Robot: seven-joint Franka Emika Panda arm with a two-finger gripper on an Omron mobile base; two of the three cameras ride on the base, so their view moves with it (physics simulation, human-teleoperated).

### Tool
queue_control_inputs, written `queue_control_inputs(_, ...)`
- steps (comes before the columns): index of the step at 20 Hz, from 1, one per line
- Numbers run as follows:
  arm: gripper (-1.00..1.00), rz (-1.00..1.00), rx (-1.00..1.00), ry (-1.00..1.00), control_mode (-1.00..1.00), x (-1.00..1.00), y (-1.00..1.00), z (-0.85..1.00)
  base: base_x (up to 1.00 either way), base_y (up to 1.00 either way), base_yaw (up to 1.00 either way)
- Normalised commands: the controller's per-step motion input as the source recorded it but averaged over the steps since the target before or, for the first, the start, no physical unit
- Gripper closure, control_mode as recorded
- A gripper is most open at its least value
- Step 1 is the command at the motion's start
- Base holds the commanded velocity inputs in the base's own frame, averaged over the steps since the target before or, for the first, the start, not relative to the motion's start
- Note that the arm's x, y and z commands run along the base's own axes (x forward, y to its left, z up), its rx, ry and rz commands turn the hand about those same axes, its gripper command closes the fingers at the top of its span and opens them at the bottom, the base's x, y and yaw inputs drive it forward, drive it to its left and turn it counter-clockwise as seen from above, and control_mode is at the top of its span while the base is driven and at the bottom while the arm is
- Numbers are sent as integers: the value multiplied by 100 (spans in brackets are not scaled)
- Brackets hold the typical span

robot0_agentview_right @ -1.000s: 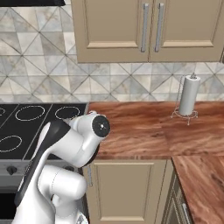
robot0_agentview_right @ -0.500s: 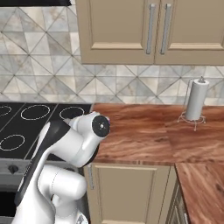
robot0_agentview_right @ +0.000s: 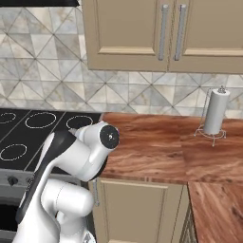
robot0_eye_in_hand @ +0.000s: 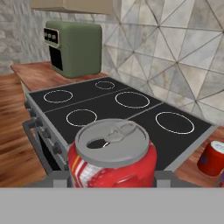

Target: Four empty soda cans are scattered around the kitchen. Gather all the cans and cluster them next to the stove for recycling.

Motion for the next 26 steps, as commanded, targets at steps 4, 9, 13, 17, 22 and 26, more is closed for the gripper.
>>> queue_control_inputs(4, 100, 0, 0, 0, 100, 0, 0, 0, 14, -33, 15)
queue_control_inputs(9, 100, 0, 0, 0, 100, 0, 0, 0, 20, -30, 14)
queue_control_inputs(13, 100, 0, 0, 0, 100, 0, 0, 0, 20, -27, 14)
queue_control_inputs(17, 100, 0, 0, 0, 100, 0, 0, 0, 18, -15, 12)
queue_control_inputs(22, 100, 0, 0, 0, 100, 0, 0, 0, 4, -4, 9)
queue_control_inputs(26, 100, 0, 0, 0, 100, 0, 0, 0, 0, -2, 7)
